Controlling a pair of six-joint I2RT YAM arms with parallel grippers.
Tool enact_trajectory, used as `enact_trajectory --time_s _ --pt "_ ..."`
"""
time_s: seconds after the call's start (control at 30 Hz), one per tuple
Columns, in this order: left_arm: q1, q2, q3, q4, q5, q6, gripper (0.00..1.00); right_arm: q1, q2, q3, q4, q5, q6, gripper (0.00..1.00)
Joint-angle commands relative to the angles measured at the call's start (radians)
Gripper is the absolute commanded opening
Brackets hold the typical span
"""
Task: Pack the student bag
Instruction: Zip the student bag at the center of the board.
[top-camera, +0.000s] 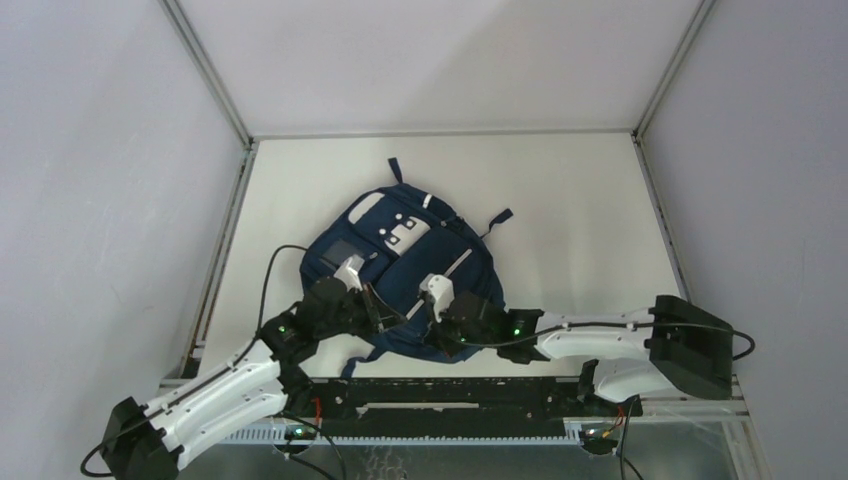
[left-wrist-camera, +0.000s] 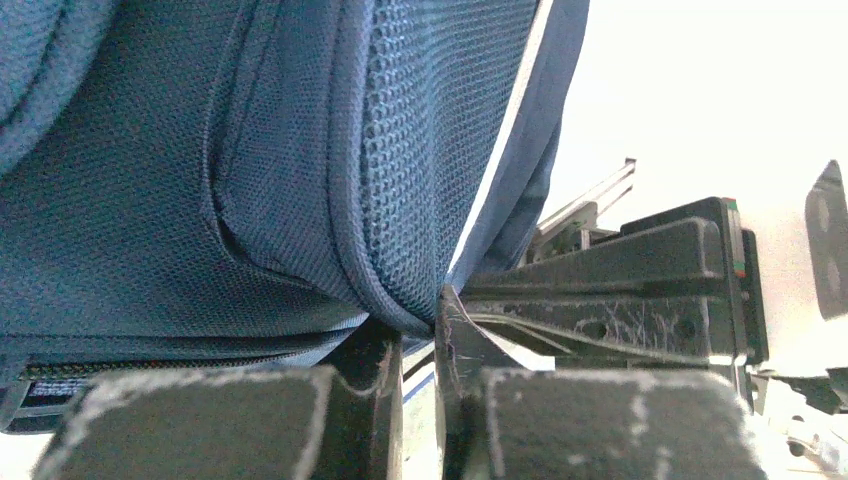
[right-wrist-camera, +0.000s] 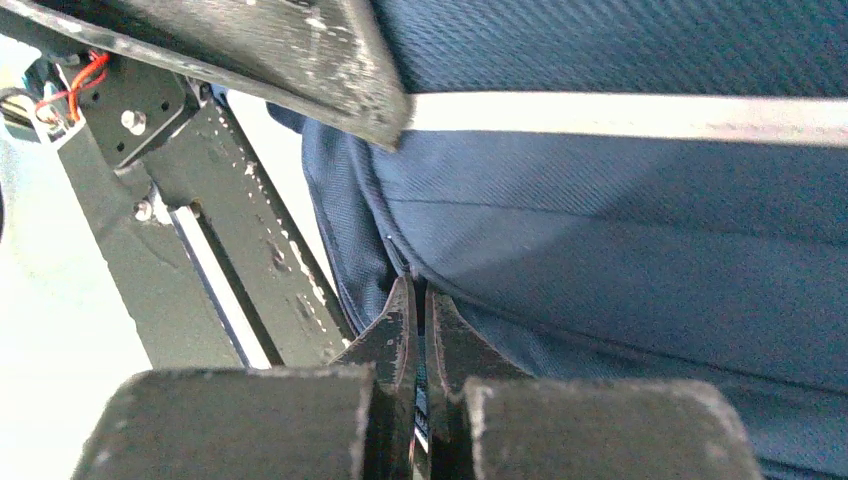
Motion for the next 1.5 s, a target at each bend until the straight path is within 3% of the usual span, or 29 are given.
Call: enact_trajectory --time_s 0.0,0.37,0.53,0.6,0.67,0.77,0.9,1.0,1.1,1.17,1.2,1.23,1.27,1.37,1.47 --pt "-0.002 -0.101 -0.022 0.11 -0.031 -0.06 0.0 -0.082 -0.086 -0.037 0.004 0.057 0.044 0.0" --pt "0.046 -0.302 -0.047 -0.113 -0.165 -0.052 0.0 -0.361 -0.195 -0.105 -0.186 0.096 0.062 0.0" --pt "0.053 -0.262 0.018 -0.153 -0.131 0.051 0.0 -0.421 -0.222 -0.104 -0.203 0.213 0.155 0.0" --pt "0.053 -0.204 0.047 -0.113 -0.085 0.138 0.0 -0.503 -0.236 -0.11 -0.141 0.173 0.23 0.0" --pt "0.053 -0.105 0.123 -0.169 -0.142 0.202 0.0 -0.552 -0.247 -0.131 -0.032 0.141 0.269 0.0" --pt "0.063 0.024 0.228 -0.266 -0.205 0.298 0.0 -0.561 -0.233 -0.096 -0.041 0.175 0.222 0.0" --pt "0.12 0.088 0.27 -0.193 -0.11 0.374 0.0 -0.559 -0.268 -0.096 -0.088 0.177 0.196 0.0" --pt "0.172 0.133 0.31 -0.209 -0.123 0.422 0.0 -0.491 -0.311 -0.129 -0.067 0.206 0.233 0.0" --pt "0.224 0.2 0.413 -0.339 -0.223 0.515 0.0 -0.4 -0.311 -0.13 -0.074 0.243 0.274 0.0" --pt "0.25 0.231 0.501 -0.426 -0.322 0.559 0.14 -0.331 -0.309 -0.125 -0.08 0.251 0.306 0.0" --pt "0.256 0.243 0.539 -0.451 -0.366 0.578 0.35 -0.29 -0.307 -0.121 -0.083 0.256 0.318 0.0" --pt "0.258 0.257 0.584 -0.479 -0.409 0.587 0.63 -0.253 -0.305 -0.114 -0.087 0.261 0.334 0.0" --pt "0.258 0.271 0.624 -0.504 -0.418 0.611 0.78 -0.215 -0.3 -0.099 -0.095 0.266 0.343 0.0" --pt "0.21 0.27 0.694 -0.505 -0.405 0.661 0.96 -0.172 -0.306 -0.087 -0.147 0.29 0.387 0.0" --pt "0.004 0.191 0.64 -0.368 -0.491 0.782 0.99 -0.224 -0.326 -0.102 -0.129 0.262 0.397 0.0"
